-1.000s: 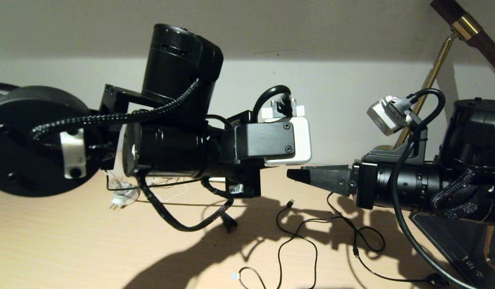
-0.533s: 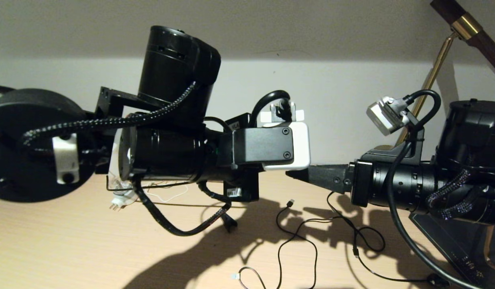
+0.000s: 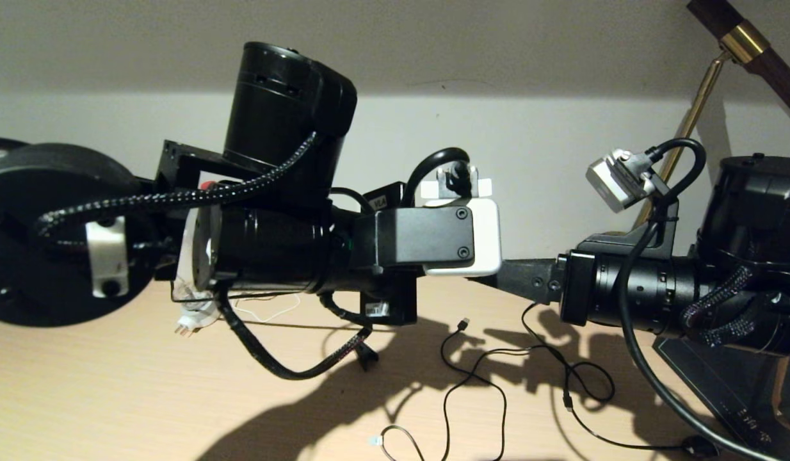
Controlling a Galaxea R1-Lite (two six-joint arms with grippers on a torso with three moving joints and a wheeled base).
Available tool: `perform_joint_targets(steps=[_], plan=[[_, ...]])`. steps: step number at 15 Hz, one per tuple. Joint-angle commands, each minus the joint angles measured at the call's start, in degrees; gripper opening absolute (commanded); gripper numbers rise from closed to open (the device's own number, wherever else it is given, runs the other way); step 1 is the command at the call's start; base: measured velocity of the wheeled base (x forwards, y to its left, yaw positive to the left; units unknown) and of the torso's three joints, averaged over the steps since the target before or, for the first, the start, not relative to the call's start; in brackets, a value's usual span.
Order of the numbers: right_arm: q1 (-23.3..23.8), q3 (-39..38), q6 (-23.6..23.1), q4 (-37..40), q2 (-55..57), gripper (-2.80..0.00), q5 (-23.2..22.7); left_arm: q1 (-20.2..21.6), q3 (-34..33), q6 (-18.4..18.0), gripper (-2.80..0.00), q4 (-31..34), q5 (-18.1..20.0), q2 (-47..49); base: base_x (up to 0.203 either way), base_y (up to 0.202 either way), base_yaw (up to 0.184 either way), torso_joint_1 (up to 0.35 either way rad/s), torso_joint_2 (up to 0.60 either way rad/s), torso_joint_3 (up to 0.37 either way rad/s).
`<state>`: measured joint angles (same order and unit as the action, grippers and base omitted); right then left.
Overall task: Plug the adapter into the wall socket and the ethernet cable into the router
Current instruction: Hand it to the other hand
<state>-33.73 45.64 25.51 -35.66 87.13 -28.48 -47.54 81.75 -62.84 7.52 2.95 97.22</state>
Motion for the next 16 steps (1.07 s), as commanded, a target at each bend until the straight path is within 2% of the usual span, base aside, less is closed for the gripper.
perform_joint_targets(steps=[1,5,6,7,16], plan=[[-0.02,-0.03,0.24,-0.20,-0.11,0.00,-0.17,-0.27,-0.03,-0.35,-2.80,0.04,0.04,-0.03,0.000,0.000,0.000,0.000,0.00,0.000],[-0.02,-0.11,0.24,-0.29,-0.11,0.00,-0.17,-0.86,-0.28,-0.35,-2.80,-0.63,0.04,-0.01,0.000,0.000,0.000,0.000,0.00,0.000],[-0.02,-0.11,0.24,-0.29,-0.11,-2.36,-0.17,-0.97,-0.28,-0.33,-2.80,-0.67,0.13,-0.01,0.000,0.000,0.000,0.000,0.00,0.000],[-0.02,-0.11,0.24,-0.29,-0.11,-2.80,-0.24,-0.97,-0.28,-0.35,-2.80,-0.67,0.13,-0.01,0.000,0.000,0.000,0.000,0.00,0.000],[-0.02,-0.03,0.76,-0.38,-0.11,-2.80,-0.17,-1.30,-0.61,-0.35,-2.80,-1.10,0.13,-0.01,0.000,0.000,0.000,0.000,0.00,0.000]])
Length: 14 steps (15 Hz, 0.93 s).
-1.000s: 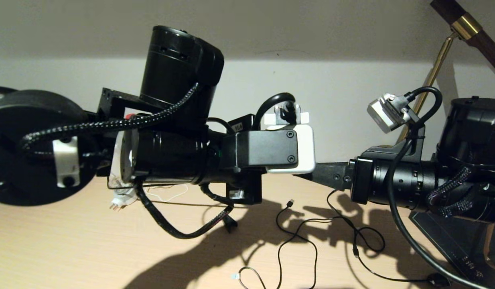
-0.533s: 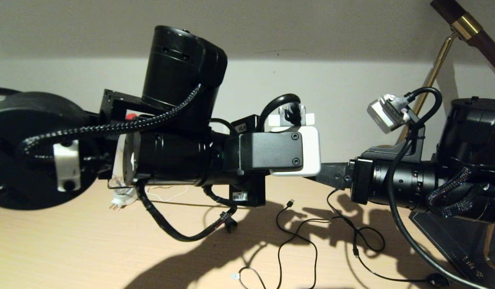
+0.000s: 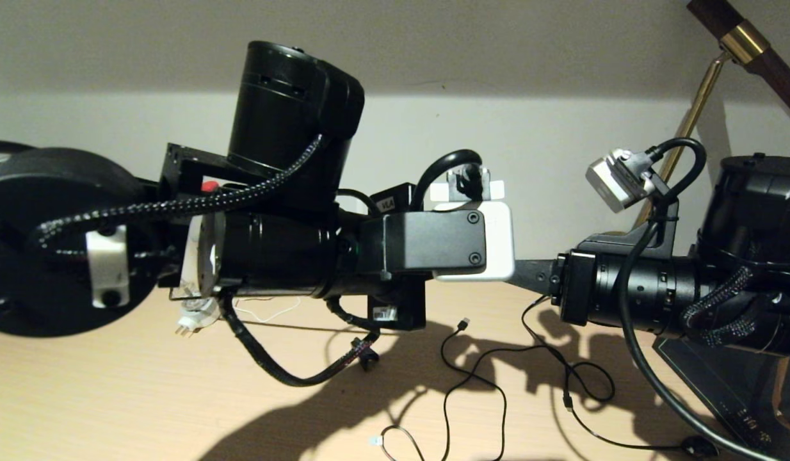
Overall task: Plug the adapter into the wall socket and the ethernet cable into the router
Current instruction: Hand it to the other hand
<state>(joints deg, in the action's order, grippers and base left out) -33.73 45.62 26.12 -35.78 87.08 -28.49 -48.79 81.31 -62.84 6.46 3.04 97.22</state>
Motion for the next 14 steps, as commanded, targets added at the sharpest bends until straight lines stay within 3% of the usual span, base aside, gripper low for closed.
perform_joint_targets(steps=[1,9,10,14], plan=[[-0.02,0.00,0.15,-0.26,-0.07,-2.80,-0.16,-0.26,-0.19,-0.35,-2.80,-0.13,0.04,-0.01,0.000,0.000,0.000,0.000,0.00,0.000],[-0.02,-0.18,0.59,-0.26,-0.24,-2.80,-0.02,-0.87,-0.98,-0.26,-2.80,-0.22,0.04,-0.01,0.000,0.000,0.000,0.000,0.00,0.000],[-0.07,-0.23,0.59,-0.26,-0.33,-2.80,0.48,-0.92,-0.98,-0.19,0.00,-0.17,0.04,-0.10,0.000,0.000,0.000,0.000,0.00,0.000],[-0.10,-0.44,3.01,-0.17,-0.89,-2.80,2.93,-0.91,-2.08,-0.17,0.00,-4.42,0.03,-0.43,0.000,0.000,0.000,0.000,0.00,0.000]])
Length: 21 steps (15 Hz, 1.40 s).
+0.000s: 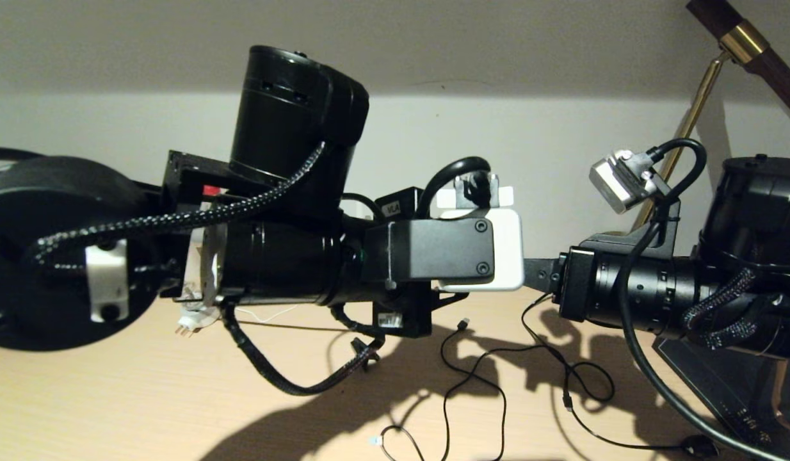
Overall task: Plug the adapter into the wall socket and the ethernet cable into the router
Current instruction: Hand it to the other hand
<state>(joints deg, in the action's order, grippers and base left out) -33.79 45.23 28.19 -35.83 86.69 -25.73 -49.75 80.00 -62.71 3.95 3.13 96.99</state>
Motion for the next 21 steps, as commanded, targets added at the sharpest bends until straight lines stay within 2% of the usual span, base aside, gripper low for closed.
perform_joint_targets(steps=[1,4,7,9,10,11,13,15,18,19,21], plan=[[0.04,0.05,2.81,-0.11,-0.99,-2.80,0.24,0.13,-2.76,-0.29,0.00,-4.34,-0.08,-0.82,0.000,0.000,0.000,0.000,0.00,0.000],[0.20,0.23,8.28,0.37,-2.52,-2.80,0.30,1.69,-5.83,-0.83,0.00,-7.32,-0.12,-3.89,0.000,0.000,0.000,0.000,0.00,0.000],[0.30,3.77,18.75,1.83,-1.64,-2.80,-0.18,3.38,-10.94,-1.30,0.00,-13.66,1.17,-8.22,0.000,0.000,0.000,0.000,0.00,0.000],[0.48,10.51,25.81,7.34,0.05,-2.80,-2.96,5.26,-15.21,-1.75,0.00,-21.75,4.36,-9.60,0.000,0.000,0.000,0.000,0.00,0.000],[0.76,13.72,29.39,9.69,0.82,-2.80,-5.84,7.17,-16.31,-2.04,0.00,-24.83,6.37,-9.60,0.000,0.000,0.000,0.000,0.00,0.000],[1.25,17.16,34.20,11.45,1.90,-2.80,-9.80,9.91,-17.01,-2.20,0.00,-27.60,9.08,-9.05,0.000,0.000,0.000,0.000,0.00,0.000],[1.66,21.37,40.76,12.89,4.17,-2.80,-12.85,14.05,-18.28,-2.69,0.00,-33.59,15.07,-7.49,0.000,0.000,0.000,0.000,0.00,0.000],[1.80,23.55,46.74,13.40,5.81,-2.80,-13.93,14.91,-18.86,-3.92,0.00,-37.27,20.77,-6.37,0.000,0.000,0.000,0.000,0.00,0.000],[4.88,24.80,55.07,13.35,6.75,-2.80,-21.51,14.95,-18.86,-9.25,0.00,-40.21,25.06,-4.82,0.000,0.000,0.000,0.000,0.00,0.000],[5.89,24.89,57.01,13.19,7.02,-2.80,-22.57,15.01,-18.90,-10.81,0.00,-41.31,26.40,-3.86,0.000,0.000,0.000,0.000,0.00,0.000],[6.96,24.66,57.42,13.23,7.17,-2.80,-22.86,14.90,-18.08,-12.39,0.00,-42.53,28.58,-1.75,0.000,0.000,0.000,0.000,0.00,0.000]])
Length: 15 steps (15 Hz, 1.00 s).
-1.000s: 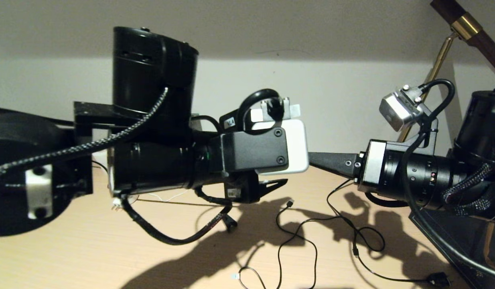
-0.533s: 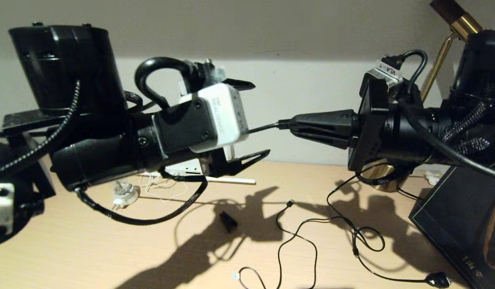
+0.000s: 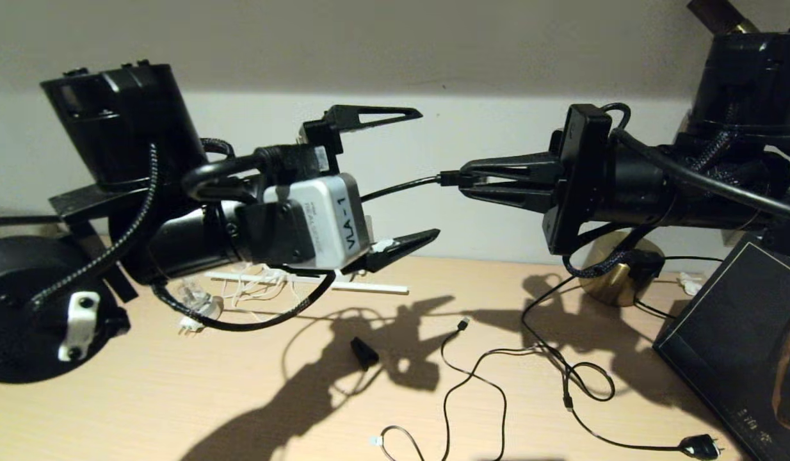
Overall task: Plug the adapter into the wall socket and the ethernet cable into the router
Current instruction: Hand it to the other hand
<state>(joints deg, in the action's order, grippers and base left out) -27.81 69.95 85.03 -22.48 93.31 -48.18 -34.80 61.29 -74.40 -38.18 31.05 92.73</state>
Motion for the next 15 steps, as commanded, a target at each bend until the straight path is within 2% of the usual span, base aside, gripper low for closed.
perform_joint_targets(steps=[1,7,14,15], plan=[[1.47,-0.25,0.66,-0.11,0.56,-2.80,-0.82,-0.18,1.61,-0.92,0.00,-0.44,1.11,3.72,0.000,0.000,0.000,0.000,0.00,0.000],[2.06,-2.10,0.40,-0.28,-0.23,-2.80,-2.45,-2.63,4.08,-6.02,0.00,-0.58,5.43,5.60,0.000,0.000,0.000,0.000,0.00,0.000],[2.06,-2.20,0.49,-0.46,0.02,-2.80,-2.62,-2.54,6.77,-5.61,0.00,-1.20,5.52,6.44,0.000,0.000,0.000,0.000,0.00,0.000],[2.06,-2.47,0.42,-0.46,-0.14,-2.80,-2.61,-2.34,7.08,-5.51,-2.80,-1.20,5.52,6.72,0.000,0.000,0.000,0.000,0.00,0.000]])
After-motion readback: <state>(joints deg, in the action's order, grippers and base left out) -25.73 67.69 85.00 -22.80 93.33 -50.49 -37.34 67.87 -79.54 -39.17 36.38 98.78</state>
